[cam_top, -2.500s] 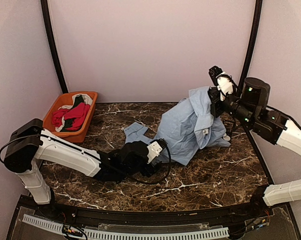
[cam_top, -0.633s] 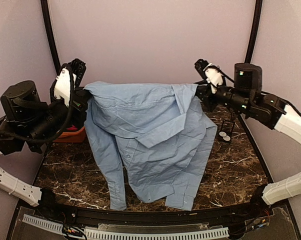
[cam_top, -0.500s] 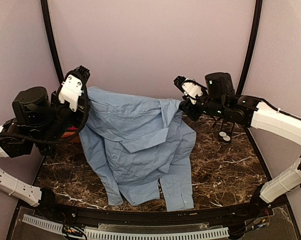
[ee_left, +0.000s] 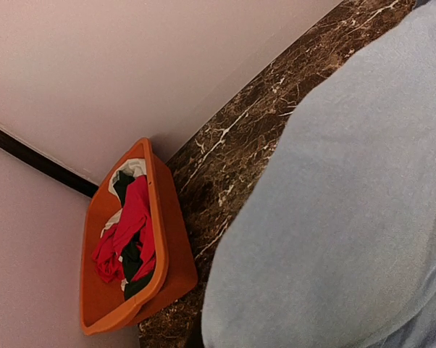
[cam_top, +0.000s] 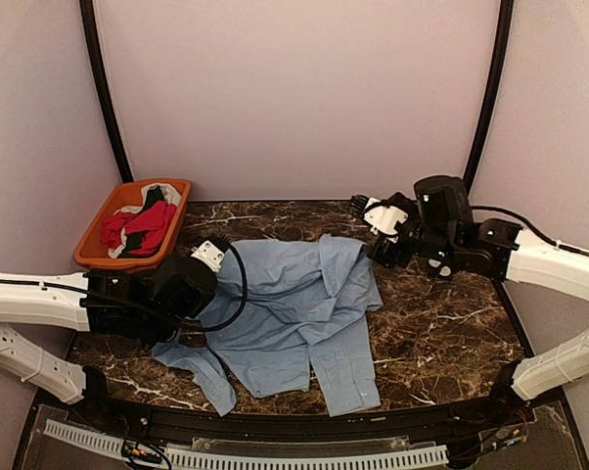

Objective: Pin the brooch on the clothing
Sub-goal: Place the crumpled clothing at the center of the board, then pick up the crumpled clothing from the center of the board.

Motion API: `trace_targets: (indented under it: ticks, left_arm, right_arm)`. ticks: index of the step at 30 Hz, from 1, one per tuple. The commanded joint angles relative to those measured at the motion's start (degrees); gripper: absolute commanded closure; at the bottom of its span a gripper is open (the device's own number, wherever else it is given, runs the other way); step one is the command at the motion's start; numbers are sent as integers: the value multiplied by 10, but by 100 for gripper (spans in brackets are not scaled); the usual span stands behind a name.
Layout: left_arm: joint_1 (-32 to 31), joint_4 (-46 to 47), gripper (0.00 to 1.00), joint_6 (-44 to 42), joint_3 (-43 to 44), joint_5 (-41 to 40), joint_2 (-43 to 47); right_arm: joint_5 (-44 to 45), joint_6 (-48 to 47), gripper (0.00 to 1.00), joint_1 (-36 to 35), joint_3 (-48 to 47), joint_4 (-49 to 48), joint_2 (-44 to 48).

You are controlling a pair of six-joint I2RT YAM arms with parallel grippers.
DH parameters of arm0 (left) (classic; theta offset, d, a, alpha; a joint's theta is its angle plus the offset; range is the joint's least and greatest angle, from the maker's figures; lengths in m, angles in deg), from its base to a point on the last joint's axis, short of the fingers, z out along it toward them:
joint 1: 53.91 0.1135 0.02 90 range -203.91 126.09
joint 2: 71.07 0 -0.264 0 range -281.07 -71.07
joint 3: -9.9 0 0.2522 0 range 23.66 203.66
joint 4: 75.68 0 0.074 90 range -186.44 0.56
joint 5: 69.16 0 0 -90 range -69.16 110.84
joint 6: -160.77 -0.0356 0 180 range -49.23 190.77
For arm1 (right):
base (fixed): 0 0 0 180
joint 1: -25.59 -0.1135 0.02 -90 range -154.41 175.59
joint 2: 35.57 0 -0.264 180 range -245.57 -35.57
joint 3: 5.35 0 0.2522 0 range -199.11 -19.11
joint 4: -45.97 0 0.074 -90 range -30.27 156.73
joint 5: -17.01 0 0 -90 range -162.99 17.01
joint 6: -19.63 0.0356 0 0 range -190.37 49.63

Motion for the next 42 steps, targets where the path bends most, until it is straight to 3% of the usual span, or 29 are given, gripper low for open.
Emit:
trace_targets:
  ticks: [1,6,12,19,21,24,26,30,31,33,39,42]
  left_arm:
    - [6,7,98,44,-7,26,22]
    - [8,25,97,32,-12,43,27]
    - [14,25,90,46,-21,56,8]
    - [47,39,86,76,-11,52,-47]
    - [58,43,78,73,-3,42,-74]
    - [71,48,50,72,8,18,-108]
    - [76,46,39,81,13,7,-123]
    - [76,3,20,138,27,15,-80]
    - [76,5,8,141,23,22,-64]
    - [76,20,2,139,9,35,-12]
    - [76,1,1,134,7,86,99]
    - [75,-9,1,147,12,117,107]
  right_arm:
    - [74,-112,13,-1,46,22,-17]
    - [101,-115,11,-3,31,91,-48]
    - [-24,-174,9,-20,66,166,18]
    - [-209,-170,9,-31,74,163,102]
    - [-244,-172,9,-41,77,140,111]
    - [-254,-190,9,-60,87,110,102]
    - [-235,-203,9,-71,85,105,82]
    - [-200,-208,10,-78,85,67,59]
    - [-201,-209,10,-80,89,51,57]
    - [-190,-223,10,-84,103,4,53]
    - [-90,-357,14,-107,146,-99,-17]
    - [-73,-380,23,-111,154,-139,-47]
